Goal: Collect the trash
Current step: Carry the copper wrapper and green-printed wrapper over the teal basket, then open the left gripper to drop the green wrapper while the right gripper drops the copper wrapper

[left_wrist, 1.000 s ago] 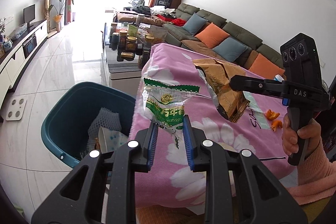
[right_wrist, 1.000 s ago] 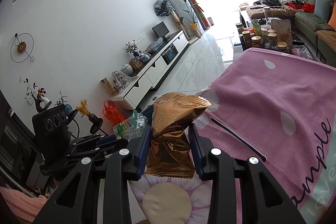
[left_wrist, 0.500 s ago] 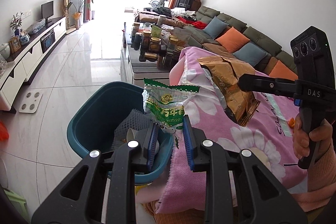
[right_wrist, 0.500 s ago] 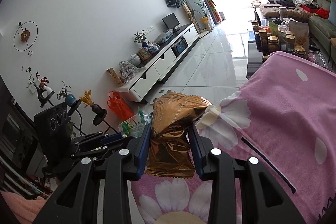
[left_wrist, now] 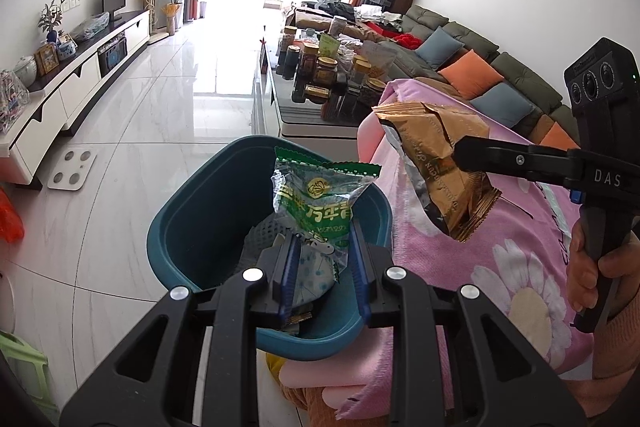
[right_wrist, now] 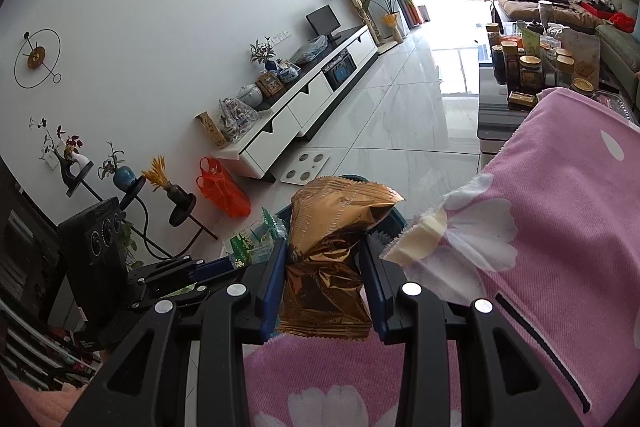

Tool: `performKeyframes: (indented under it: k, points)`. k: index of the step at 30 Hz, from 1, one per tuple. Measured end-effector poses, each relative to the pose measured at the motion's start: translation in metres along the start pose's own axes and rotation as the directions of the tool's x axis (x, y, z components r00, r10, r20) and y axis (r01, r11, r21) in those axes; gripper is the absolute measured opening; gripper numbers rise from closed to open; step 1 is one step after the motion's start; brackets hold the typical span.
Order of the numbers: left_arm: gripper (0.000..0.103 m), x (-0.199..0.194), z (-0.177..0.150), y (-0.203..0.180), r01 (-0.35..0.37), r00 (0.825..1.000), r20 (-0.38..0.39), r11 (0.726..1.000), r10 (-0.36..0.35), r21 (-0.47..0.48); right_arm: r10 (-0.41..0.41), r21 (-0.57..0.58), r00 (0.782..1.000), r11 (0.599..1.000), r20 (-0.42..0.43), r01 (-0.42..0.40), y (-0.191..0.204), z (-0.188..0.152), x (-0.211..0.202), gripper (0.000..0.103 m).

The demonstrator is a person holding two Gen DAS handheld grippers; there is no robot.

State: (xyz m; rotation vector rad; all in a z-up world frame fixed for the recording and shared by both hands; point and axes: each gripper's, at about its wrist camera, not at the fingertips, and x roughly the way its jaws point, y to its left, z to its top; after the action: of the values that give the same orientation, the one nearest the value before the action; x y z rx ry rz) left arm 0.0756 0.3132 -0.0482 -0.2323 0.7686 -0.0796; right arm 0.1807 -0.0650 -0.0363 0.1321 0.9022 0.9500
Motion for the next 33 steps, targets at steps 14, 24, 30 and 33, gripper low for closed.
performKeyframes:
  k: [14, 24, 30, 33]
  points:
    - [0.026, 0.035, 0.003, 0.02, -0.037, 0.998, -0.046, 0.998, 0.035, -0.053, -0.033, -0.007, 0.997, 0.999, -0.065, 0.033, 0.006, 0.006, 0.043, 0.036]
    - [0.028, 0.061, 0.002, 0.029, -0.068, 0.995, -0.081, 0.995, 0.062, -0.079, -0.06, -0.01, 0.991, 0.998, -0.118, 0.059, 0.008, 0.005, 0.069, 0.04]
    - [0.035, 0.075, 0.001, 0.031, -0.085, 0.992, -0.097, 0.991, 0.075, -0.102, -0.072, -0.014, 0.989, 0.997, -0.132, 0.07, 0.011, 0.005, 0.078, 0.042]
    - [0.041, 0.081, 0.001, 0.03, -0.092, 0.991, -0.107, 0.99, 0.081, -0.11, -0.073, -0.008, 0.989, 0.997, -0.131, 0.072, 0.009, 0.006, 0.076, 0.042]
